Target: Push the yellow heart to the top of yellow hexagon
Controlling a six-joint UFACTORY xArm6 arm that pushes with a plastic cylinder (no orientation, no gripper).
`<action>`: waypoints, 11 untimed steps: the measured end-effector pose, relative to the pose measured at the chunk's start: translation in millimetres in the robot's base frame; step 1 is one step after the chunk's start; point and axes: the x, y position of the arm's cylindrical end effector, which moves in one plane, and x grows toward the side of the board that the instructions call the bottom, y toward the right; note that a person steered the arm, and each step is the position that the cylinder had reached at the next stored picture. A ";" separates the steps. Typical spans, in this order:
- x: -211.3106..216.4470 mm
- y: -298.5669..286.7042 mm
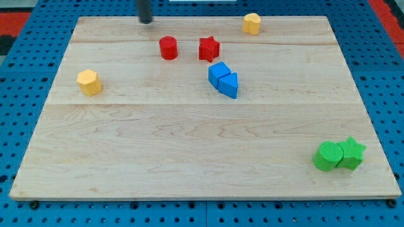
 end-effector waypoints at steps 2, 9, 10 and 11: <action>-4.1 119.4; 36.9 236.6; 32.0 222.3; 14.3 211.3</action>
